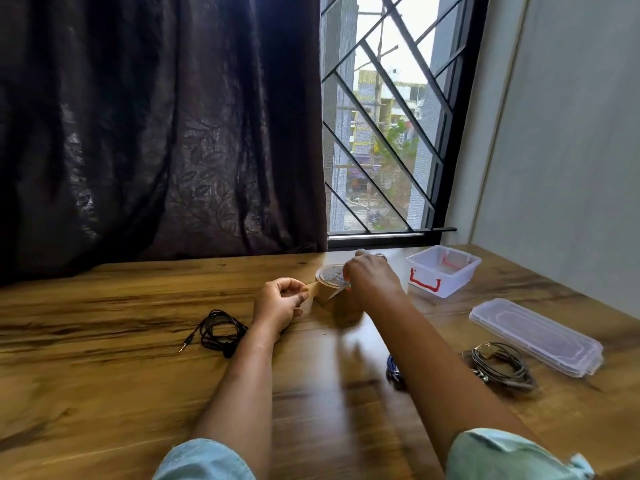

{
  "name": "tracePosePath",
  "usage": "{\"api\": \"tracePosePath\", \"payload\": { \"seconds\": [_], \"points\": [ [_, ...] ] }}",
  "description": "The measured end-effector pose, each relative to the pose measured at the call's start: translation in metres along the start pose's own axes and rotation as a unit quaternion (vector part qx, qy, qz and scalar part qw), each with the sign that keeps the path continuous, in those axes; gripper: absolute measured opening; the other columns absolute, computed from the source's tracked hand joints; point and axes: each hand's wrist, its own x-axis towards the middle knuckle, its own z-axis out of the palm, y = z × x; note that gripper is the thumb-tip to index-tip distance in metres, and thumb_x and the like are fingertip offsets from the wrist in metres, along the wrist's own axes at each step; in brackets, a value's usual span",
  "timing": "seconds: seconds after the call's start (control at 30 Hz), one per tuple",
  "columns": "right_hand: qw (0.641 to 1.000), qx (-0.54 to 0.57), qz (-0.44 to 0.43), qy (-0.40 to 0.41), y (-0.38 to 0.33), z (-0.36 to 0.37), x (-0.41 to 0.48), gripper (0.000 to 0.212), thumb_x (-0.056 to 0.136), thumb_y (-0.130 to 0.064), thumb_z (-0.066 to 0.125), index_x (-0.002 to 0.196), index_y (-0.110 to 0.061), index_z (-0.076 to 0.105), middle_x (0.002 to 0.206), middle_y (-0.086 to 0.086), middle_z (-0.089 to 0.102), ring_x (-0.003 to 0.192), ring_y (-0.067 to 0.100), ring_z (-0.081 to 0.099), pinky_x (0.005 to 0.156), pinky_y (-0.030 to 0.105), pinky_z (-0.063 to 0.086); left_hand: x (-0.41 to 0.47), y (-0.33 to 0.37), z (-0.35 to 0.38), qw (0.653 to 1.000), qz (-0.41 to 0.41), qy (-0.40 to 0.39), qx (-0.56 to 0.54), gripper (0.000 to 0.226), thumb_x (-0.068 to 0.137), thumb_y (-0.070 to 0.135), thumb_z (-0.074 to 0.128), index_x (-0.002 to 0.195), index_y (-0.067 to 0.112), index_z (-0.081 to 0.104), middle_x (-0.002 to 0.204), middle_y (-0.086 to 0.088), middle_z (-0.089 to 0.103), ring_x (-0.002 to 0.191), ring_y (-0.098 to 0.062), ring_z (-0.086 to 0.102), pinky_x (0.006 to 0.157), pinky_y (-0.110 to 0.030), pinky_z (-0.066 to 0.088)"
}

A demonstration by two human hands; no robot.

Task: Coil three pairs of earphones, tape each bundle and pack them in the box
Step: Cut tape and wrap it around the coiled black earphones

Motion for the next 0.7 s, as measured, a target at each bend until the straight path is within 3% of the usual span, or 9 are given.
{"api": "tracePosePath", "payload": {
  "seconds": [0.23, 0.4, 0.7],
  "points": [
    [0.999, -0.022, -0.025, 0.026, -0.013, -0.011, 0.006, 0.040, 0.091, -0.009, 0.057, 0.129, -0.019, 0.058, 0.126, 0.000, 0.048, 0.124, 0.025, 0.040, 0.082, 0.033, 0.047, 0.001, 0.000, 0.000, 1.000, 0.003, 0.010, 0.012, 0.008, 0.082, 0.001, 0.069, 0.087, 0.007, 0.068, 0.086, -0.007, 0.067, 0.070, -0.011, 0.061, 0.046, -0.018, 0.051],
    [0.996, -0.068, -0.056, 0.032, -0.024, -0.015, 0.013, 0.034, 0.092, -0.011, 0.054, 0.124, -0.021, 0.062, 0.125, -0.001, 0.055, 0.122, 0.024, 0.047, 0.072, 0.032, 0.041, 0.002, -0.002, 0.000, 1.000, 0.012, 0.014, 0.020, 0.009, 0.078, 0.003, 0.073, 0.079, 0.011, 0.070, 0.087, -0.006, 0.068, 0.067, -0.013, 0.060, 0.045, -0.019, 0.049],
    [0.973, -0.188, -0.101, 0.088, -0.040, -0.019, 0.021, 0.027, 0.092, -0.009, 0.054, 0.115, -0.016, 0.064, 0.116, 0.002, 0.065, 0.114, 0.025, 0.057, 0.071, 0.031, 0.036, 0.002, -0.002, 0.000, 0.999, 0.019, 0.014, 0.022, 0.015, 0.077, 0.006, 0.076, 0.071, 0.018, 0.070, 0.091, -0.009, 0.071, 0.073, -0.016, 0.065, 0.048, -0.021, 0.050]
  ]
}}
